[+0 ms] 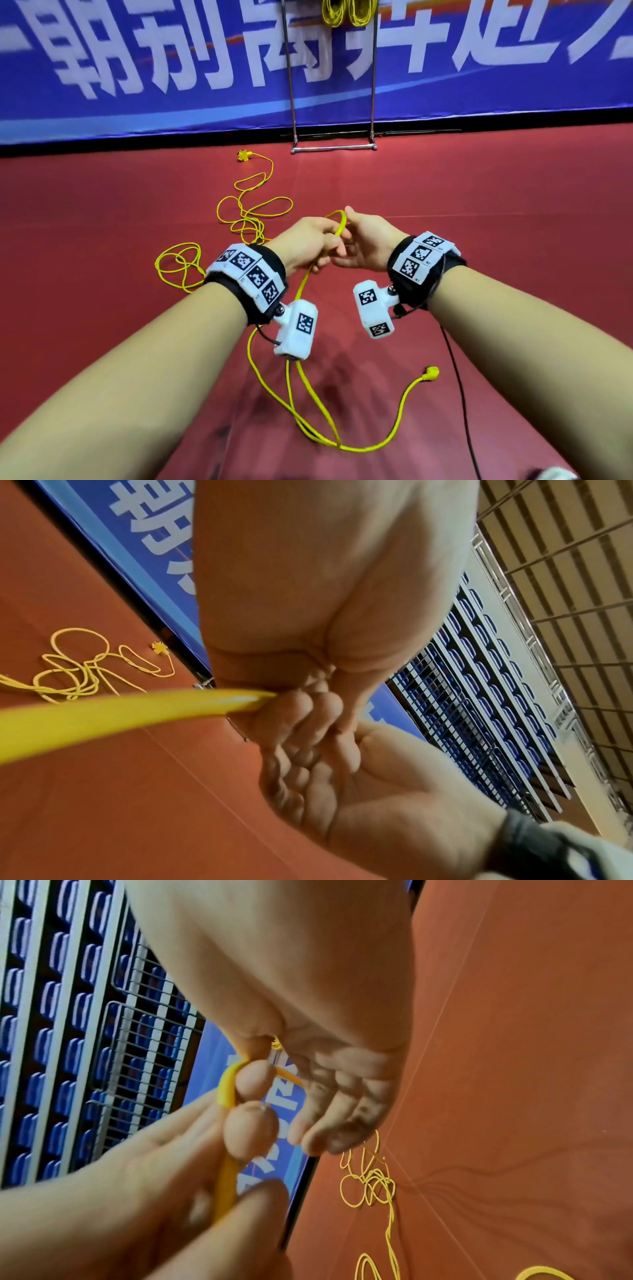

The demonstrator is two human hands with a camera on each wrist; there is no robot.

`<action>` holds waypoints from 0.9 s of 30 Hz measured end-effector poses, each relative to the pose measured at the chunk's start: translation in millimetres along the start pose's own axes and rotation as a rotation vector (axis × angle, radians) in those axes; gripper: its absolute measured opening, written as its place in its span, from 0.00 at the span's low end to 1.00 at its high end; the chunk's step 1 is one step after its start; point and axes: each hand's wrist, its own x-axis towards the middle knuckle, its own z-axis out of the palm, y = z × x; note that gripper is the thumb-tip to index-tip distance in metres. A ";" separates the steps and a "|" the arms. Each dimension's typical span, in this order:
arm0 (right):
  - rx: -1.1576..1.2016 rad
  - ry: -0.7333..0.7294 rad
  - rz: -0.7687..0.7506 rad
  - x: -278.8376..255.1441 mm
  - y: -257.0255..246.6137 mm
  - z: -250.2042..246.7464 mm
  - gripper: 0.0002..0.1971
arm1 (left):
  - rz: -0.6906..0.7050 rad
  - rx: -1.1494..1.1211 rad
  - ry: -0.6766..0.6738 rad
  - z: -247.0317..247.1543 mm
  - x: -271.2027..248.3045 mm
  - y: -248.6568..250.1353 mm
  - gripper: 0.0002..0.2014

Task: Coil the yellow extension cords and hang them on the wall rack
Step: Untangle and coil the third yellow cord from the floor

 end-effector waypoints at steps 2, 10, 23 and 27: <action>0.067 0.063 0.018 4.8 1.2 -10.6 0.19 | -0.002 0.060 -0.127 5.9 0.4 -7.2 0.11; -0.139 0.048 -0.131 3.1 6.0 -26.5 0.09 | -0.285 -0.005 0.063 -0.9 15.8 -40.7 0.12; -0.765 -0.449 0.005 -21.2 18.0 -26.2 0.11 | -0.398 -0.637 0.380 -19.9 19.1 -58.5 0.11; -0.561 -0.297 0.005 -16.1 18.1 -26.8 0.14 | -0.347 -0.597 0.374 -15.1 18.5 -49.1 0.07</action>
